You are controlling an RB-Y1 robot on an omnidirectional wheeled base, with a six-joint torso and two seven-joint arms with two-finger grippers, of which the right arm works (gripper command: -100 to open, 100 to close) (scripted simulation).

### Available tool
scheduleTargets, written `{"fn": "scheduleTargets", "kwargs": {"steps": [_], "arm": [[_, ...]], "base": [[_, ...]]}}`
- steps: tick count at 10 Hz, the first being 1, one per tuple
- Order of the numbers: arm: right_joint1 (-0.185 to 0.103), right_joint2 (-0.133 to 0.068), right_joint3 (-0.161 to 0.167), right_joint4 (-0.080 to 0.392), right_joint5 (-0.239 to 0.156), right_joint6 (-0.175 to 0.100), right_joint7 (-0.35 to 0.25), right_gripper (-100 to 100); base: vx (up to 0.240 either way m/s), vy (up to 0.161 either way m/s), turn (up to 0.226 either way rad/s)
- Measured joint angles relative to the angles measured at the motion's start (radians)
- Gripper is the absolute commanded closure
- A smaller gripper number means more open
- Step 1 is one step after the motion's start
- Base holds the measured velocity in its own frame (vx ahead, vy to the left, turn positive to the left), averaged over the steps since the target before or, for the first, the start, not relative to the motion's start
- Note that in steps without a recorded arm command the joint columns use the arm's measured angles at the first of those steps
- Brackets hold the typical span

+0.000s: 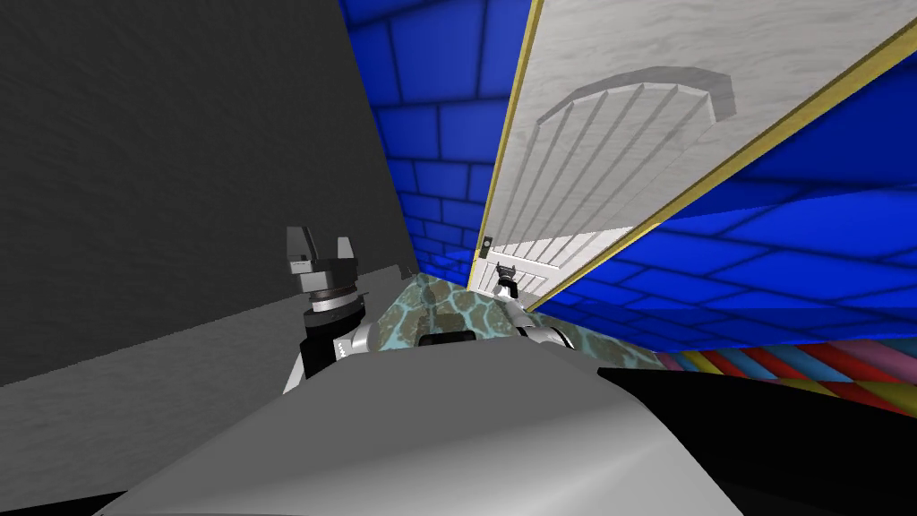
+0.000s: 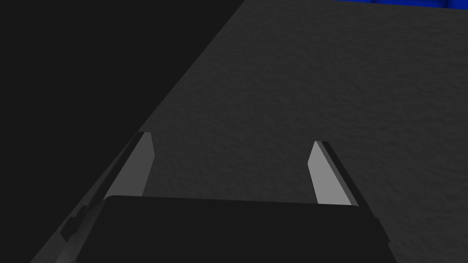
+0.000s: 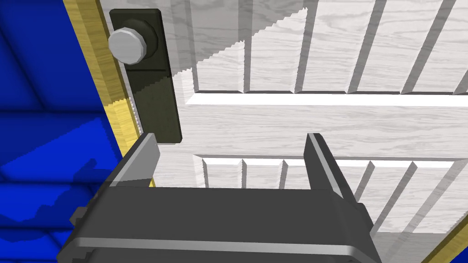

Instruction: Pull the door open

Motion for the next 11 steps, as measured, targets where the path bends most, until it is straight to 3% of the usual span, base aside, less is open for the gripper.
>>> {"fn": "scheduleTargets", "kwargs": {"steps": [11], "arm": [[0.003, 0.000, -0.007, -0.003, 0.001, 0.001, -0.001, -100]], "base": [[0.242, 0.027, 0.006]]}}
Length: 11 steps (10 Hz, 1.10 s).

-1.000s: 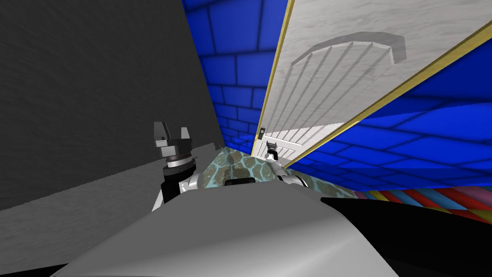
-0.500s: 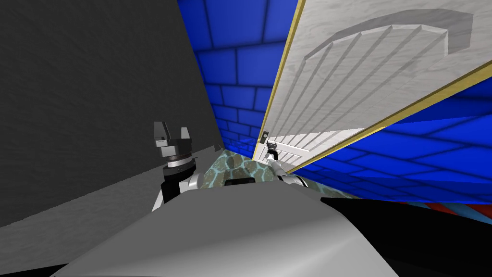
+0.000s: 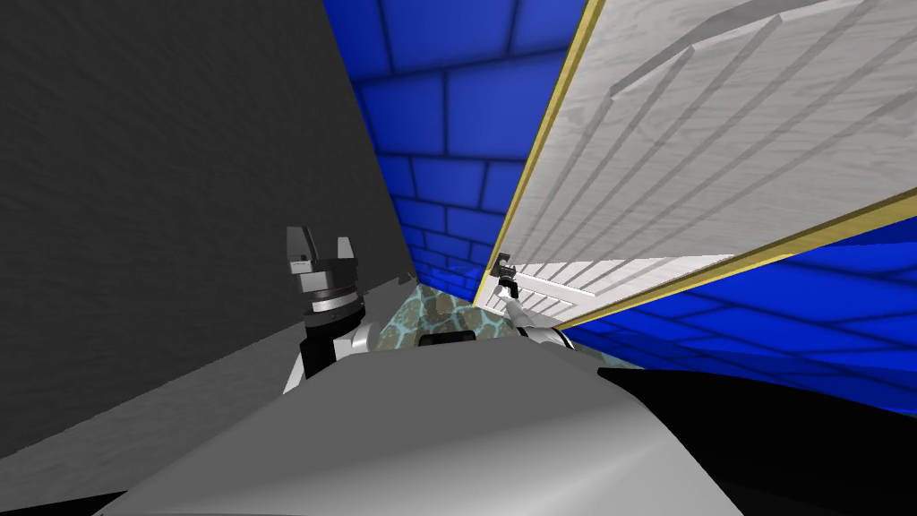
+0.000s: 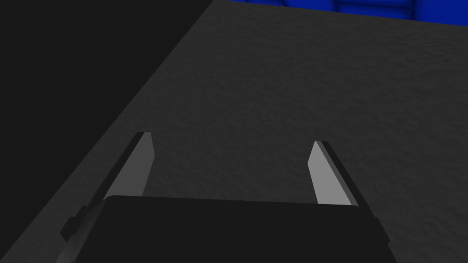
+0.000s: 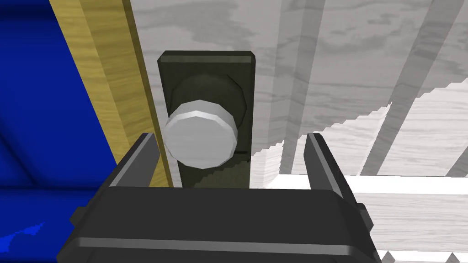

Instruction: Pull the door open

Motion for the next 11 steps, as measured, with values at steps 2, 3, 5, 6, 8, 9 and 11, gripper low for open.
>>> {"fn": "scheduleTargets", "kwargs": {"steps": [2, 3, 5, 6, 8, 9, 11], "arm": [[0.000, 0.000, -0.001, -0.001, 0.000, 0.000, 0.000, 100], [0.000, 0.000, -0.001, -0.001, 0.000, 0.000, 0.000, 100], [0.000, 0.001, 0.001, 0.000, 0.001, 0.002, 0.001, 100], [0.001, 0.002, 0.002, 0.002, 0.001, 0.004, 0.001, 100], [0.002, 0.003, 0.002, 0.002, 0.001, 0.005, 0.001, 100], [0.004, -0.005, 0.007, -0.001, 0.001, 0.005, -0.007, 100], [0.012, -0.020, 0.021, -0.010, 0.003, 0.010, -0.029, 100]], "base": [[0.047, 0.003, 0.001], [-0.039, -0.005, 0.007], [-0.026, 0.000, 0.010], [-0.009, 0.003, -0.001], [-0.047, 0.004, 0.060], [-0.182, -0.003, 0.121], [-0.210, -0.033, 0.152]]}}
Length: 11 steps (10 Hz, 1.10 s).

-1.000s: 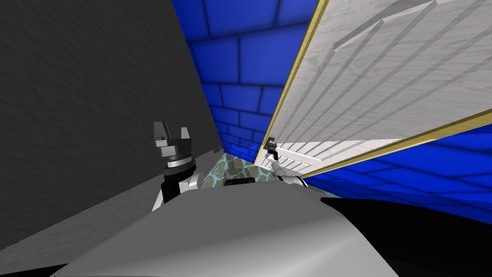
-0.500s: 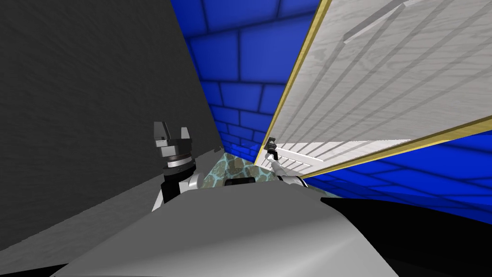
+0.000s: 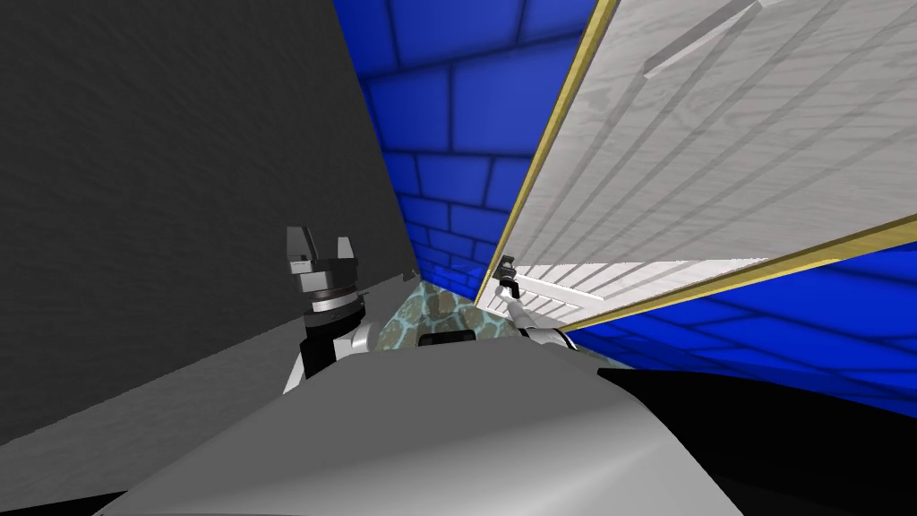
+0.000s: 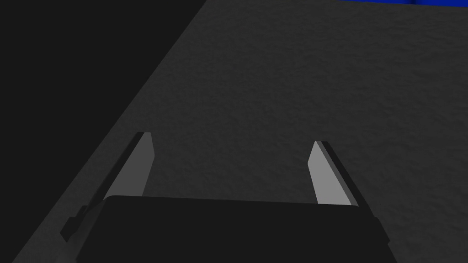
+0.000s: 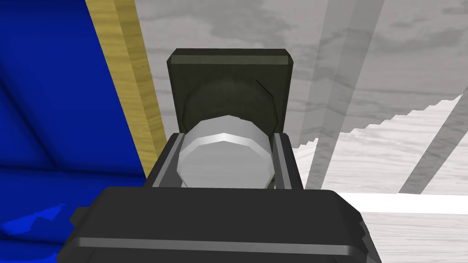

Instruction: Pull the door open

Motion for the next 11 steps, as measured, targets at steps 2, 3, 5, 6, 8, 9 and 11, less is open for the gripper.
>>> {"fn": "scheduleTargets", "kwargs": {"steps": [2, 3, 5, 6, 8, 9, 11], "arm": [[0.011, -0.011, 0.021, -0.009, 0.002, 0.012, -0.025, 100], [0.013, -0.020, 0.034, -0.006, 0.004, 0.013, -0.043, 100], [0.024, -0.042, 0.058, -0.016, 0.005, 0.019, -0.080, 100], [0.031, -0.047, 0.069, -0.025, 0.006, 0.026, -0.094, 100], [0.035, -0.054, 0.087, -0.025, 0.009, 0.032, -0.114, 100], [0.035, -0.053, 0.087, -0.025, 0.009, 0.034, -0.114, 100], [0.029, -0.053, 0.090, -0.026, 0.010, 0.032, -0.117, 100]], "base": [[-0.221, -0.024, 0.139], [-0.255, -0.025, 0.164], [-0.264, -0.078, 0.202], [-0.244, -0.048, 0.138], [-0.125, -0.018, 0.035], [-0.248, -0.050, 0.056], [-0.234, 0.004, 0.033]]}}
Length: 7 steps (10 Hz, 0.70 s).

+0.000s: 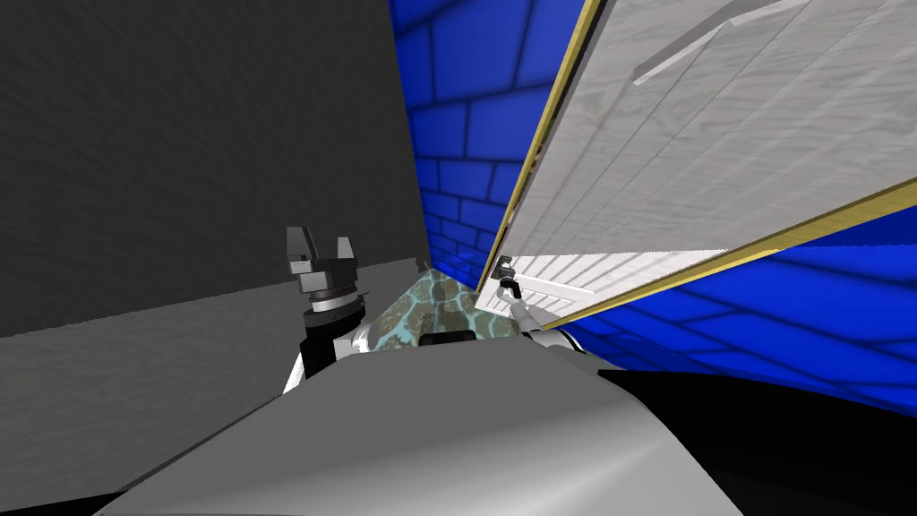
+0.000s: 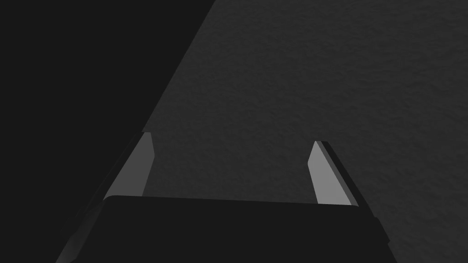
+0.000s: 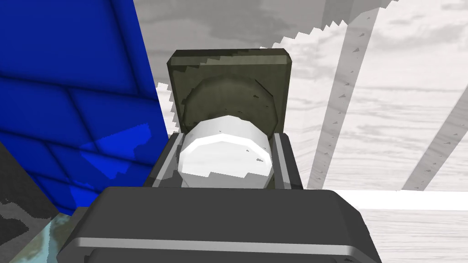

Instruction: Pull the door open

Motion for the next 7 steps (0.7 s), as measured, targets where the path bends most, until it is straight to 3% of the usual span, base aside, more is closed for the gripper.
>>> {"fn": "scheduleTargets", "kwargs": {"steps": [7], "arm": [[0.011, 0.006, 0.002, -0.009, 0.000, 0.007, 0.004, 100]], "base": [[-0.224, -0.006, 0.032]]}}
